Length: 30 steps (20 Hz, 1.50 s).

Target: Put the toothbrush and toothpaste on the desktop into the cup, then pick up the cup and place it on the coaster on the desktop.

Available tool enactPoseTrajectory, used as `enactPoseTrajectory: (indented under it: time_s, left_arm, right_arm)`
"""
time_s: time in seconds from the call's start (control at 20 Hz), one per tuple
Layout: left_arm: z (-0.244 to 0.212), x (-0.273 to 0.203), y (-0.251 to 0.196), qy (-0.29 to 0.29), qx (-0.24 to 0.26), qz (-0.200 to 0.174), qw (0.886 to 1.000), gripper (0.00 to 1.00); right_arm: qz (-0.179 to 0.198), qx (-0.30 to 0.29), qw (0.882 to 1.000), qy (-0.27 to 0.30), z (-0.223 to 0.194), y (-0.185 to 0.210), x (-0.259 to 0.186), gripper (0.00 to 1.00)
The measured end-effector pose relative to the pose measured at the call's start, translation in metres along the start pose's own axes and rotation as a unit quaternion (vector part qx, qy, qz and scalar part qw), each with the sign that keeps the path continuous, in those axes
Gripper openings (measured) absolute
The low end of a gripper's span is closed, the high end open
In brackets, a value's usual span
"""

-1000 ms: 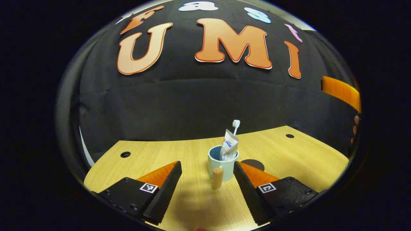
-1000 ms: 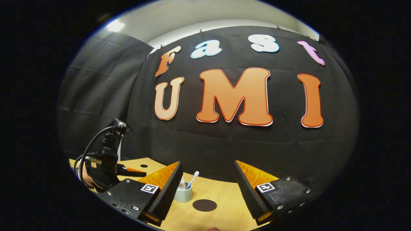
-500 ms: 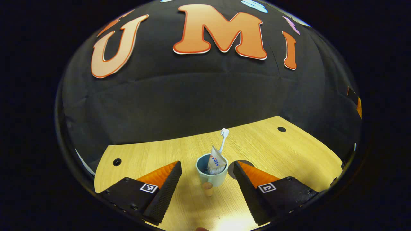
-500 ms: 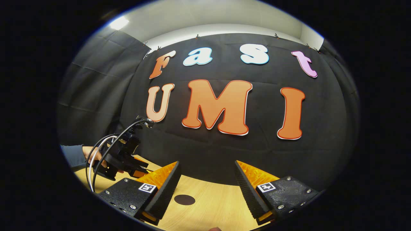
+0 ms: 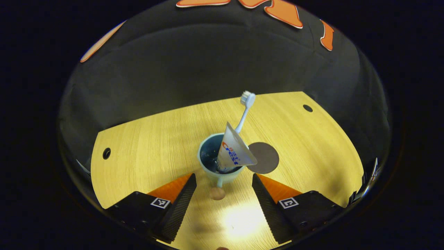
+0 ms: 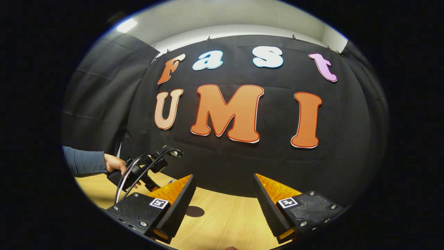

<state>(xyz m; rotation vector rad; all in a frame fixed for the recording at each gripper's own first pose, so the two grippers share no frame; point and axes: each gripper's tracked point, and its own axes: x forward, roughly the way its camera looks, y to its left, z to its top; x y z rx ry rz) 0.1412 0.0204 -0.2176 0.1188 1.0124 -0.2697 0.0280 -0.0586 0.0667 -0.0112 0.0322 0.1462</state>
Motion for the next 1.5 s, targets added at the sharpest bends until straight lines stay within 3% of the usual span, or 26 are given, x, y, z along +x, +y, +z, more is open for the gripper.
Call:
enactPoseTrajectory:
  time_s: [0.25, 0.35, 0.45, 0.55, 0.6, 0.7, 1.1, 1.5]
  left_arm:
    - [-0.012, 0.02, 0.007, 0.045, 0.012, 0.012, 0.999, 0.94]
    - [-0.016, 0.031, 0.006, 0.055, 0.014, 0.012, 0.998, 0.84]
    - [-0.022, 0.038, 0.003, 0.068, 0.017, 0.009, 0.998, 0.63]
    - [-0.021, 0.037, 0.004, 0.071, 0.02, 0.009, 0.997, 0.66]
    - [-0.021, 0.037, 0.004, 0.076, 0.02, 0.008, 0.997, 0.62]
    - [-0.018, 0.032, 0.005, 0.07, 0.011, 0.016, 0.997, 0.26]
    - [-0.021, 0.031, 0.004, 0.056, -0.024, 0.037, 0.997, 0.21]
    - [-0.009, 0.031, 0.006, 0.021, -0.021, 0.016, 0.999, 0.21]
  right_arm:
    - [0.003, 0.009, 1.0, 0.026, -0.025, -0.004, 0.004, 0.99]
    - [0.007, 0.016, 0.999, 0.031, -0.031, -0.003, 0.004, 0.99]
    - [0.01, 0.022, 0.999, 0.033, -0.033, -0.001, 0.004, 0.99]
    - [0.013, 0.024, 0.999, 0.036, -0.038, 0.001, 0.004, 0.99]
    - [0.015, 0.026, 0.999, 0.038, -0.041, 0.004, 0.004, 0.99]
    - [0.022, 0.028, 0.998, 0.043, -0.047, 0.01, 0.002, 0.99]
    - [0.012, 0.031, 0.999, 0.039, -0.044, 0.006, -0.007, 0.99]
    - [-0.003, 0.025, 0.999, 0.047, -0.054, -0.001, -0.019, 0.99]
